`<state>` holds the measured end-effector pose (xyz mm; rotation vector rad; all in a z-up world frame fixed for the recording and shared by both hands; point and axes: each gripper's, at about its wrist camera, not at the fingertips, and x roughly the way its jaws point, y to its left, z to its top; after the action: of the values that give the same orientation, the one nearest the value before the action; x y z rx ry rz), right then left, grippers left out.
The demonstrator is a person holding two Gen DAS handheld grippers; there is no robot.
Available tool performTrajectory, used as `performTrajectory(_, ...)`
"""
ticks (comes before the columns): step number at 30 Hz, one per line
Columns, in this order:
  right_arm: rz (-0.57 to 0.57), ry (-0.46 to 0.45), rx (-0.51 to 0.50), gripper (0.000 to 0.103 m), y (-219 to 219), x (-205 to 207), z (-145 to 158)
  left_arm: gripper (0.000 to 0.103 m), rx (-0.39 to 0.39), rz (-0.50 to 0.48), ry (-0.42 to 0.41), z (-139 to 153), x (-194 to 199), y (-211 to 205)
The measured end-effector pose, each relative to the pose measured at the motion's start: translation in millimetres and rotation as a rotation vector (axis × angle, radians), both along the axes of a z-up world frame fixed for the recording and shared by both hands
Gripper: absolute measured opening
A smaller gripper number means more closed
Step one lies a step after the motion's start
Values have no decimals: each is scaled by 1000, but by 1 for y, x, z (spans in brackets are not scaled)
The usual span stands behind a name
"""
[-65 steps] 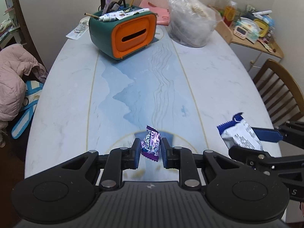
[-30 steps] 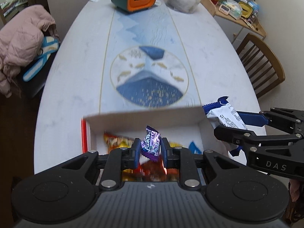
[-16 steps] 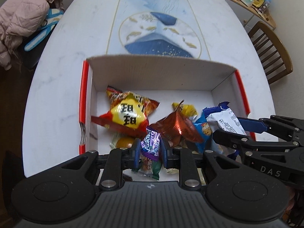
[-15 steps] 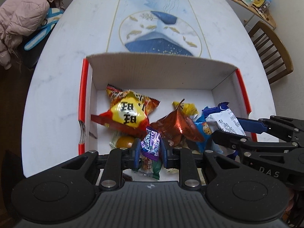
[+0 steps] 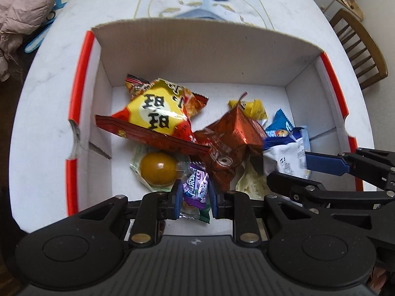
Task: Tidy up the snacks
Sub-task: 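Open both grippers to drop the candy and packet into the box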
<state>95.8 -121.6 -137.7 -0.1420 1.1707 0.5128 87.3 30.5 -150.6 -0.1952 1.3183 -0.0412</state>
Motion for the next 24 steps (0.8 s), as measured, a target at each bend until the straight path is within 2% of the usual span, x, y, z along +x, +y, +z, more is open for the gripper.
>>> performTrajectory(11,-34,-2,1,48,-7,-3,-4,23,-6,-10,-13,-8,-5,-4)
performTrajectory(15,-46,-11,14,47,-11,-6,-2,28,10,-25,-36,-3,-10,-5)
performTrajectory(20,-67,-15,37,48,-15,-8,2,30,3,-25,-46,2,-16,-4)
performTrajectory(24,-77,-28,63,49,-18,-12,9,49,-4,-13,-86,11,-25,-1)
